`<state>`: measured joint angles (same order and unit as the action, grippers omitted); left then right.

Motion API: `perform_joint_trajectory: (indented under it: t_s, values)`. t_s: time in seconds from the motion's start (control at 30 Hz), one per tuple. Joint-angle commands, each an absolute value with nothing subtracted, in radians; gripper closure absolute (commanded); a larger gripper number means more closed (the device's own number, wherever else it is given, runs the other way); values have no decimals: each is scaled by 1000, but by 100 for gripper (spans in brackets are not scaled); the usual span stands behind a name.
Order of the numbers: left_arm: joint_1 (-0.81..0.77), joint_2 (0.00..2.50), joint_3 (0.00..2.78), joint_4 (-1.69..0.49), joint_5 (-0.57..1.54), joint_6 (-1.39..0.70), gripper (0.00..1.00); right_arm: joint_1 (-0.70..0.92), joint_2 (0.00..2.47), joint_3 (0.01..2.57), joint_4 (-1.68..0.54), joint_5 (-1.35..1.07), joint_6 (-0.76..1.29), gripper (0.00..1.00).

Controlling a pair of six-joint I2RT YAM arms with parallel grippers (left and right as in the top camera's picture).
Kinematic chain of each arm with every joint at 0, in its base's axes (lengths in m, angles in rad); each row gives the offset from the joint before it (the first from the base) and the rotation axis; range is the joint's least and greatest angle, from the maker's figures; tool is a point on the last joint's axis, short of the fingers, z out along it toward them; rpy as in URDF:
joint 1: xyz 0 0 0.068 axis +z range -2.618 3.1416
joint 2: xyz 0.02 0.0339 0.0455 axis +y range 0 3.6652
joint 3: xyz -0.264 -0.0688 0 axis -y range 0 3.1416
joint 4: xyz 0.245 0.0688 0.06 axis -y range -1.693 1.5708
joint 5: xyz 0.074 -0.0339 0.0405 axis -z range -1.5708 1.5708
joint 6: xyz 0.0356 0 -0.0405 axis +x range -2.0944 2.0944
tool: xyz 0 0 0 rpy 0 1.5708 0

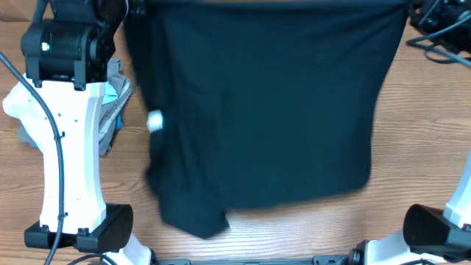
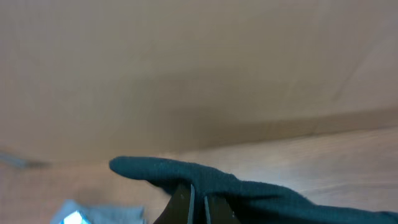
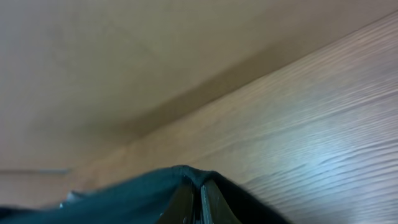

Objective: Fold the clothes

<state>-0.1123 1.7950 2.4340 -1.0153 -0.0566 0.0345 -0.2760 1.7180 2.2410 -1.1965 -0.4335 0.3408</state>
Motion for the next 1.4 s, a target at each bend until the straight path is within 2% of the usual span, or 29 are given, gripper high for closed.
perform_joint_trajectory:
  t_s: [0.0,0.27,0.47,0.67,0.87,1.17,1.37]
  values:
    - [-121,1687,2622,-1050,-23,68,96,-363,1642,2364,-1207,-473,345,96]
    - [-125,1722,2638,-1416,-54,61,96,-400,1655,2335,-1354,-421,280,96]
    - [-125,1890,2635,-1690,-58,11,96,-387,1709,2152,-1490,-307,250,96]
    - [-130,2024,2401,-1690,9,-25,96,-385,1745,1757,-1403,-307,201,96]
    - [-139,2034,2095,-1690,24,-34,96,-385,1745,1448,-1321,-294,175,96]
    - [-151,2033,1681,-1648,54,-47,96,-395,1745,1230,-1261,-183,234,95]
    - [-178,2033,1483,-1597,53,-57,95,-421,1745,1189,-1281,-133,243,95]
